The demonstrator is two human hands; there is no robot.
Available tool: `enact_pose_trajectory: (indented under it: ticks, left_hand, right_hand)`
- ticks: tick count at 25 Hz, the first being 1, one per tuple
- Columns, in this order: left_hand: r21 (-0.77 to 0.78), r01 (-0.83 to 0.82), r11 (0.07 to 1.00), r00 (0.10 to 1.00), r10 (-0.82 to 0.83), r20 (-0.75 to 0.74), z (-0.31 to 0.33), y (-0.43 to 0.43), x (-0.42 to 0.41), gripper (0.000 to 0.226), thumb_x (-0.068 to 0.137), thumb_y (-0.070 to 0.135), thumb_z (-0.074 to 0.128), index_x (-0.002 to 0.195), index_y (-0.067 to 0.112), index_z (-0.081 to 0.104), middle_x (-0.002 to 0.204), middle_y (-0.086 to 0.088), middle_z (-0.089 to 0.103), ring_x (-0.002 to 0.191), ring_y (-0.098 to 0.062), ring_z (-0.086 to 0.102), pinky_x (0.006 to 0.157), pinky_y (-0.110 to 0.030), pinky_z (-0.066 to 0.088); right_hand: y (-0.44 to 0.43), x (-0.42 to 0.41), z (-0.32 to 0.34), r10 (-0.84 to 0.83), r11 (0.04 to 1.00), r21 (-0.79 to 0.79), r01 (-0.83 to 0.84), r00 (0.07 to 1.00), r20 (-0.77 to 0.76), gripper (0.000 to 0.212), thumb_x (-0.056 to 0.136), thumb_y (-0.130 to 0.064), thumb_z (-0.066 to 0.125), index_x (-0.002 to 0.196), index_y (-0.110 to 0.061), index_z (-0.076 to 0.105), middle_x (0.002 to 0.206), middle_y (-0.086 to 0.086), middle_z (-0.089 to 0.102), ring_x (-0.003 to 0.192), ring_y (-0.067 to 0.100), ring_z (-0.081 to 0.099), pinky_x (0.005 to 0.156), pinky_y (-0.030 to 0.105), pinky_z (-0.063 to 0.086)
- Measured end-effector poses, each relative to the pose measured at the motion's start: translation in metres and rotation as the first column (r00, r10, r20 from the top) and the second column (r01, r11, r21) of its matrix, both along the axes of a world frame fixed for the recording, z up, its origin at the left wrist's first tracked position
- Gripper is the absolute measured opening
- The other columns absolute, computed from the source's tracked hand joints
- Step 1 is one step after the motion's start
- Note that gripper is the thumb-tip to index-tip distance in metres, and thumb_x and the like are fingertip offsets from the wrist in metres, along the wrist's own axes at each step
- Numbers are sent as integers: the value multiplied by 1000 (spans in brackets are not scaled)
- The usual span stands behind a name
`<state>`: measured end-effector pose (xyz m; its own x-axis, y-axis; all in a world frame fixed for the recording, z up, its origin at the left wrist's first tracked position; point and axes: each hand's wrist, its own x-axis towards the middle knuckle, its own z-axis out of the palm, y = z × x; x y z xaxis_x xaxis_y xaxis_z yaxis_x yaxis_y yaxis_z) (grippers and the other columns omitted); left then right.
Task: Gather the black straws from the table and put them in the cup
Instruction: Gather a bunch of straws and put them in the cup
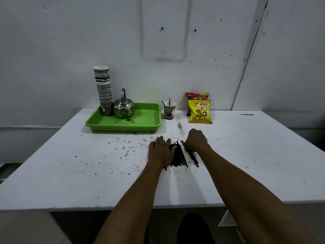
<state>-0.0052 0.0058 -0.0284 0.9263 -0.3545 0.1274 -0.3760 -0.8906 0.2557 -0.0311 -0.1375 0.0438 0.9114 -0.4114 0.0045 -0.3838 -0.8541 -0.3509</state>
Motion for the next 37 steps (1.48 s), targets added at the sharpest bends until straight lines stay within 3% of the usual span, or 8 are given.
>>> enact_pose_trajectory:
  ticks: [6, 9, 13, 18, 22, 28, 34, 37]
  left_hand:
    - [10, 0, 1000, 1000, 0, -14, 0, 0, 0, 62, 100, 54, 21, 153, 22, 25, 164, -14, 16, 153, -28, 9, 124, -48, 9]
    - [9, 0, 1000, 1000, 0, -7, -1, 0, 0, 62, 100, 54, 21, 153, 22, 25, 164, -14, 16, 153, -28, 9, 124, -47, 9]
    - [4, 0, 1000, 1000, 0, -5, -1, 0, 1, 62, 100, 54, 22, 153, 22, 26, 164, -14, 17, 153, -28, 9, 124, -48, 9]
    - [0, 5, 1000, 1000, -5, -4, -1, 0, 1, 62, 100, 54, 22, 153, 22, 26, 163, -14, 17, 153, -28, 9, 124, -48, 8]
    - [-20, 2, 1000, 1000, -2, 4, -1, 1, 2, 61, 100, 54, 26, 151, 22, 30, 163, -14, 20, 152, -27, 12, 124, -47, 11]
    - [8, 11, 1000, 1000, -11, 0, -2, 2, 2, 62, 101, 55, 23, 153, 22, 27, 163, -14, 17, 153, -27, 11, 124, -46, 10]
    - [4, 7, 1000, 1000, -7, 12, -3, 2, 2, 61, 100, 55, 23, 152, 22, 28, 163, -14, 19, 153, -27, 12, 124, -47, 10]
    - [4, 9, 1000, 1000, -9, 16, -3, 2, 2, 61, 100, 54, 23, 152, 22, 28, 163, -14, 19, 152, -27, 12, 124, -47, 11]
  right_hand:
    - [5, 0, 1, 1, 1000, 22, -1, 1000, 13, 18, 80, -7, 65, 91, -7, 51, 115, 20, 62, 106, 35, 64, 80, 34, 54]
    - [4, 1, 3, -10, 997, 78, 10, 1000, 10, 25, 77, -6, 68, 69, -8, 44, 106, 19, 66, 100, 34, 67, 66, 30, 50]
    - [4, 0, 4, -18, 981, 194, 16, 1000, 11, 41, 73, -16, 78, 62, -13, 39, 67, 7, 55, 92, 31, 70, 48, 23, 40]
    - [6, -5, 5, -29, 987, 158, 29, 1000, -2, 39, 69, -22, 82, 69, -10, 45, 101, 16, 69, 95, 30, 69, 64, 26, 45]
    - [10, -6, 8, -2, 995, 99, 4, 1000, -15, 28, 70, -14, 76, 74, -11, 48, 106, 18, 67, 95, 34, 69, 72, 34, 55]
    - [17, -2, 7, -3, 1000, -24, 3, 1000, 3, 36, 77, -8, 73, 110, -3, 60, 117, 17, 63, 108, 33, 64, 82, 34, 52]
    - [14, -7, 11, 19, 1000, 10, -18, 998, -57, 27, 72, -5, 75, 73, -9, 49, 110, 18, 68, 101, 33, 68, 74, 33, 54]
    - [14, -5, 9, 11, 1000, 0, -11, 999, -39, 19, 75, -6, 70, 92, -7, 60, 113, 17, 66, 105, 33, 66, 79, 33, 54]
